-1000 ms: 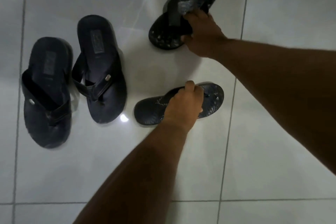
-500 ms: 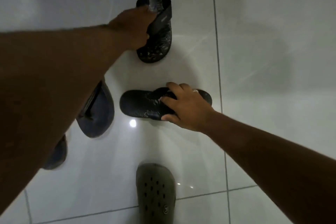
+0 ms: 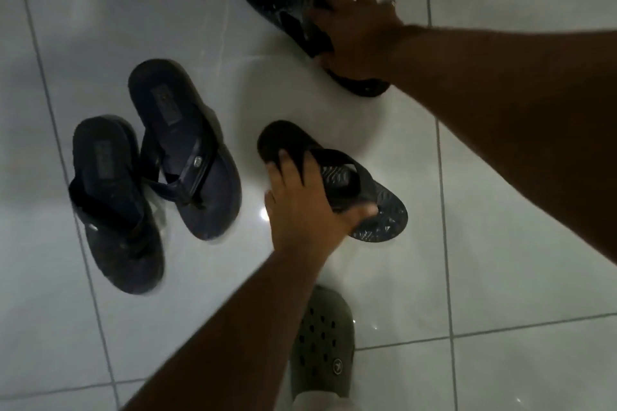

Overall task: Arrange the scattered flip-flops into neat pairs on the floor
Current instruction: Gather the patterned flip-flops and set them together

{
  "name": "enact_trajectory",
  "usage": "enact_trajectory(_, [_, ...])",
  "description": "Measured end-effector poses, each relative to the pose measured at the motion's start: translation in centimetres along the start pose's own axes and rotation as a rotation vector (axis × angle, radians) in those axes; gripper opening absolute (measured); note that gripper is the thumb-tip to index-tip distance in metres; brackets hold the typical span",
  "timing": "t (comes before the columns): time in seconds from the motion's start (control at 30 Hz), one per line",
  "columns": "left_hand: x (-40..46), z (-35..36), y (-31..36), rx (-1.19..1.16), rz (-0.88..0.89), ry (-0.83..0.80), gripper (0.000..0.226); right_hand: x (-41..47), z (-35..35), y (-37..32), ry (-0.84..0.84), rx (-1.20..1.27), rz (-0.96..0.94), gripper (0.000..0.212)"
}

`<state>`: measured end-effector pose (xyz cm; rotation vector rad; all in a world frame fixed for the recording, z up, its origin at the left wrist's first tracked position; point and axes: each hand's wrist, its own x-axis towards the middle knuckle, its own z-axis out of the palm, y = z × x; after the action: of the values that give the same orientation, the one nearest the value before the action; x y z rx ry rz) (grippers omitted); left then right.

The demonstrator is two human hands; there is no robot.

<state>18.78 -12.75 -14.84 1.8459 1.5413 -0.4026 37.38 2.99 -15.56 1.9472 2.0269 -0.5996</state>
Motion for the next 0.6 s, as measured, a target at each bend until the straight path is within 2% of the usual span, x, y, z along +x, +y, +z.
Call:
enact_trajectory(0.03, [-0.4, 1.0, -0.1, 0.052, 0.020, -0.054, 0.120, 0.2, 0.7, 0.6, -0.094, 0.017, 0.012, 0.069])
enact_trajectory(0.1, [0.6, 1.2, -1.1, 0.116, 0.079, -0.034, 0.108, -0.8, 2.4, 0.9, -0.180, 0.113, 0.079, 0.069])
enact_trajectory(0.2, [4.3, -1.1, -3.1, 0.222, 0.196, -0.001, 0.095, -4.2, 4.3, 0.5, -0.138, 0.136, 0.148, 0.068])
enact_trajectory(0.4, [8.5, -6.6, -4.1, 0.396, 0.357, -0.185, 0.123, -9.7, 6.7, -1.6, -0.042, 0.135, 0.242, 0.063])
enact_trajectory(0.6, [8.3, -5.6, -2.9, 0.355, 0.397, -0.223, 0.124, -14.1, 8.5, -4.3, -0.120, 0.304, 0.366, 0.060])
